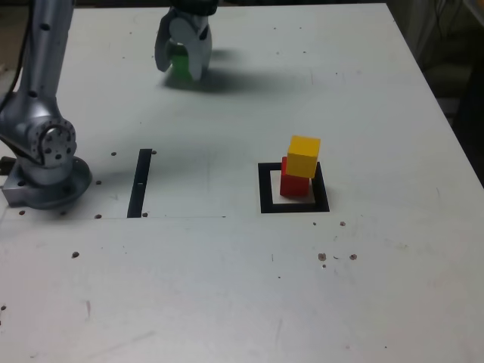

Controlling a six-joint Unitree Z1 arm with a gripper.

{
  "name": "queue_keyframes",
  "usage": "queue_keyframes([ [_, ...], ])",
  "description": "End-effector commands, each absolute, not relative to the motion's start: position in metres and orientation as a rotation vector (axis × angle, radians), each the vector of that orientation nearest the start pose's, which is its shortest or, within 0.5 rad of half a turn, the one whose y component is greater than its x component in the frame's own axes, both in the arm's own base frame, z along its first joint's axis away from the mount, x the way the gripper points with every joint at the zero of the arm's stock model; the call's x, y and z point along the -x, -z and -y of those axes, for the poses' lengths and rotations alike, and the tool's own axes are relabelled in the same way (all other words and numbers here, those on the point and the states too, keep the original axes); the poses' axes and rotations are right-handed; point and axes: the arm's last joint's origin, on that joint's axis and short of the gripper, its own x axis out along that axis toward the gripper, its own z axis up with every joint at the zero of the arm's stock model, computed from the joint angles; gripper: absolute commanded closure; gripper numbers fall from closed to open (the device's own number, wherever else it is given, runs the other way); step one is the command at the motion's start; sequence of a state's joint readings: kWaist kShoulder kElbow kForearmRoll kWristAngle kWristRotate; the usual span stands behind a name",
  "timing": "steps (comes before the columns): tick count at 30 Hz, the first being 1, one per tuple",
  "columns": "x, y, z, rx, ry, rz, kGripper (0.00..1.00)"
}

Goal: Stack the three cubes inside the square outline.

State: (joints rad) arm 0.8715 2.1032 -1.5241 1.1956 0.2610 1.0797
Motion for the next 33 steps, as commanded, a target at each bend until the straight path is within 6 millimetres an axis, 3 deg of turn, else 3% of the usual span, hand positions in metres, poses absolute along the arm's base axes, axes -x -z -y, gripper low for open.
queue_keyframes([
  [1,-0.23,-0.226,-0.283,-0.189,0.211,-1.87,0.72],
  [9,-0.248,-0.252,-0.251,-0.246,0.245,-1.766,0.73],
  [18,-0.269,-0.285,-0.195,-0.314,0.249,-1.725,0.74],
  [33,-0.305,-0.32,-0.101,-0.406,0.3,-1.742,0.74],
])
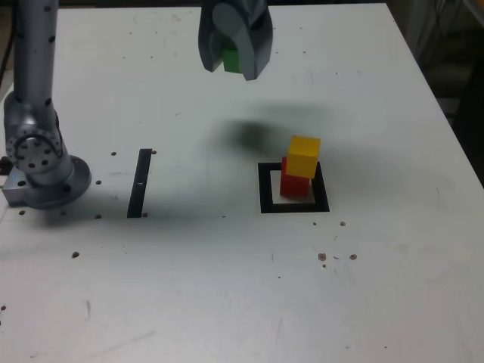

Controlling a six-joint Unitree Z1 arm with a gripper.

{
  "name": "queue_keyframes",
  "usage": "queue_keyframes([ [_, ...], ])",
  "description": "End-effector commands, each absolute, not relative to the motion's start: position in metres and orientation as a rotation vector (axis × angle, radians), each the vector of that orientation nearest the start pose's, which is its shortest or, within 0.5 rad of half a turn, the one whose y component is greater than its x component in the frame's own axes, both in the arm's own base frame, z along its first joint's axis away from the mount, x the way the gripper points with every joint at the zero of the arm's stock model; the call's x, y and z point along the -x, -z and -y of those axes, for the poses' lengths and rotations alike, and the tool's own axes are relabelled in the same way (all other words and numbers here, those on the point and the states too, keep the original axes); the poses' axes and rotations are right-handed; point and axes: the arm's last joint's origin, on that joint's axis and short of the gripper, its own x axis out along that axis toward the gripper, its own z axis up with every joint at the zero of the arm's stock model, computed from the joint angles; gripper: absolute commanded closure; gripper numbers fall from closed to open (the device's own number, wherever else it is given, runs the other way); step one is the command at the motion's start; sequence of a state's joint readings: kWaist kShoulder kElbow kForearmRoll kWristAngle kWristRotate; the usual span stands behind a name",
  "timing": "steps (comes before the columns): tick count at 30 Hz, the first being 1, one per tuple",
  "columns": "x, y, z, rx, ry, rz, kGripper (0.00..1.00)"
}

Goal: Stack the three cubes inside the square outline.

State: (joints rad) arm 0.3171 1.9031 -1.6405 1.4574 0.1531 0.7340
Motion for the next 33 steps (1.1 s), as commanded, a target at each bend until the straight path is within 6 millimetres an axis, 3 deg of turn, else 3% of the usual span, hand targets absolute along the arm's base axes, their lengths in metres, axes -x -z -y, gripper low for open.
queue_keyframes([
  [1,-0.306,-0.322,-0.095,-0.412,0.305,-1.743,0.74],
  [17,-0.325,-0.337,-0.026,-0.449,0.361,-1.731,0.74],
  [24,-0.332,-0.333,0.004,-0.419,0.337,-1.736,0.74],
  [33,-0.347,-0.327,0.027,-0.369,0.274,-1.736,0.74],
])
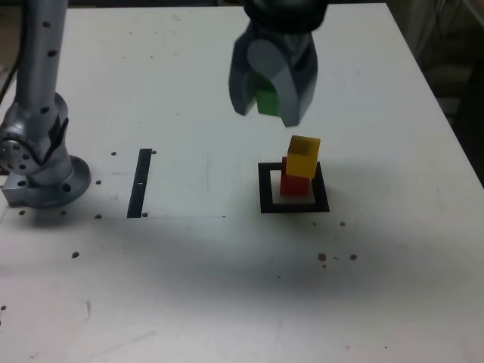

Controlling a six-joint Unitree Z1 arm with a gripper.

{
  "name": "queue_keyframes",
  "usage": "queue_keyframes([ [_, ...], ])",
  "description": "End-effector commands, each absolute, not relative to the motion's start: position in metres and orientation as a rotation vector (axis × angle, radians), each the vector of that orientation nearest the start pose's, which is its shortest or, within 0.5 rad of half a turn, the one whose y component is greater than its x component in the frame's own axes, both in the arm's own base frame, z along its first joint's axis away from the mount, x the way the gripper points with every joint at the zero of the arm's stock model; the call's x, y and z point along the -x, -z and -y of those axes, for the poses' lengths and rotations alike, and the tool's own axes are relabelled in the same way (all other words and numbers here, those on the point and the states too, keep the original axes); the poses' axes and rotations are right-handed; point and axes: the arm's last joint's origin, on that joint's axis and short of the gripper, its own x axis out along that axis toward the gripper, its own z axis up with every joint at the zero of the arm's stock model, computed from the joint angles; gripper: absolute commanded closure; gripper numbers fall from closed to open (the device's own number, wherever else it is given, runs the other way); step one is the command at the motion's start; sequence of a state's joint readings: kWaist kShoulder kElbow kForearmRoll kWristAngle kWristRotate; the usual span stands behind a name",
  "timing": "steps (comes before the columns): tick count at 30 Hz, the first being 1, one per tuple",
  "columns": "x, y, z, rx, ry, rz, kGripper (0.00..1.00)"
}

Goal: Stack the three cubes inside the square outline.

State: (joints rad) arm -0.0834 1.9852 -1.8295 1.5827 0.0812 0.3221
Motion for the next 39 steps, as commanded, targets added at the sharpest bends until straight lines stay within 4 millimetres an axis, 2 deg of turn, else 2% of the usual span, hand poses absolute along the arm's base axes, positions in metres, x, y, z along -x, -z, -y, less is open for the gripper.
queue_keyframes([
  [1,-0.349,-0.325,0.029,-0.363,0.266,-1.74,0.74],
  [8,-0.363,-0.313,0.041,-0.34,0.231,-1.758,0.74],
  [16,-0.373,-0.306,0.043,-0.338,0.229,-1.763,0.74],
  [37,-0.386,-0.292,0.045,-0.326,0.245,-1.78,0.74],
  [39,-0.386,-0.292,0.046,-0.326,0.247,-1.779,0.69],
])
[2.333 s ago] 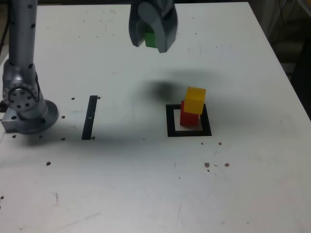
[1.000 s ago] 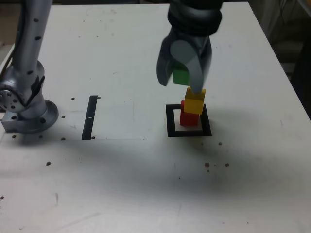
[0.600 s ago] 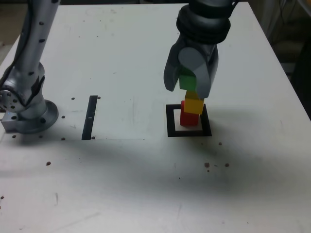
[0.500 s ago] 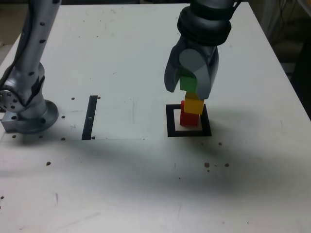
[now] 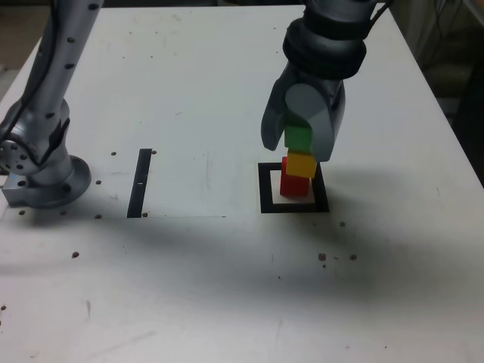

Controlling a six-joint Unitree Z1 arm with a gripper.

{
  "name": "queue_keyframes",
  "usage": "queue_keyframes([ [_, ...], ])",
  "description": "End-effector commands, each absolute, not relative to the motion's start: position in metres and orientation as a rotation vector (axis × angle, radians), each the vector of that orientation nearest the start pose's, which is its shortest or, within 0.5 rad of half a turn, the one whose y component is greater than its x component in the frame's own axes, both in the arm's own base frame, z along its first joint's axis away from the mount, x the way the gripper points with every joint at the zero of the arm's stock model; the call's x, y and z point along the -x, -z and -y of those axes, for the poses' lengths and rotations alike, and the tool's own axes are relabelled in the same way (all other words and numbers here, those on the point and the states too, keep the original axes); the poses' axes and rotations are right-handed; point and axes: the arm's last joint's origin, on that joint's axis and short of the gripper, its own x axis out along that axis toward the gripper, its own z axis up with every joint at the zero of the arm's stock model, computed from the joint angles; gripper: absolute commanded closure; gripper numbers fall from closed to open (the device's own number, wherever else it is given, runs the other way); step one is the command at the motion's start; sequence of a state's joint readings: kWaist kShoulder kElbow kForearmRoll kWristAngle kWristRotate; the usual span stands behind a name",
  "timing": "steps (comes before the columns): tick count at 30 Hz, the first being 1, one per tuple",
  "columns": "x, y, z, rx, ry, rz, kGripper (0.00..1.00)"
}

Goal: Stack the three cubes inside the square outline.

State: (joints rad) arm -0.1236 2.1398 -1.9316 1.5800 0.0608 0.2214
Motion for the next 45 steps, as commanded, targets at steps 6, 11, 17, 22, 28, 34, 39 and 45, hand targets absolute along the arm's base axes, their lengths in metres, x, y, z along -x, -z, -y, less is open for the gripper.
queue_keyframes([
  [6,-0.387,-0.289,0.046,-0.322,0.261,-1.777,0.08],
  [11,-0.387,-0.287,0.046,-0.321,0.263,-1.78,0.01],
  [17,-0.386,-0.286,0.046,-0.32,0.263,-1.784,0.01],
  [22,-0.38,-0.298,0.044,-0.334,0.247,-1.745,0.01],
  [28,-0.363,-0.318,0.041,-0.346,0.219,-1.701,0.01],
  [34,-0.34,-0.339,0.038,-0.351,0.191,-1.663,0.01],
  [39,-0.319,-0.351,0.035,-0.347,0.176,-1.645,0.01],
  [45,-0.29,-0.359,0.03,-0.334,0.148,-1.646,0.0],
])
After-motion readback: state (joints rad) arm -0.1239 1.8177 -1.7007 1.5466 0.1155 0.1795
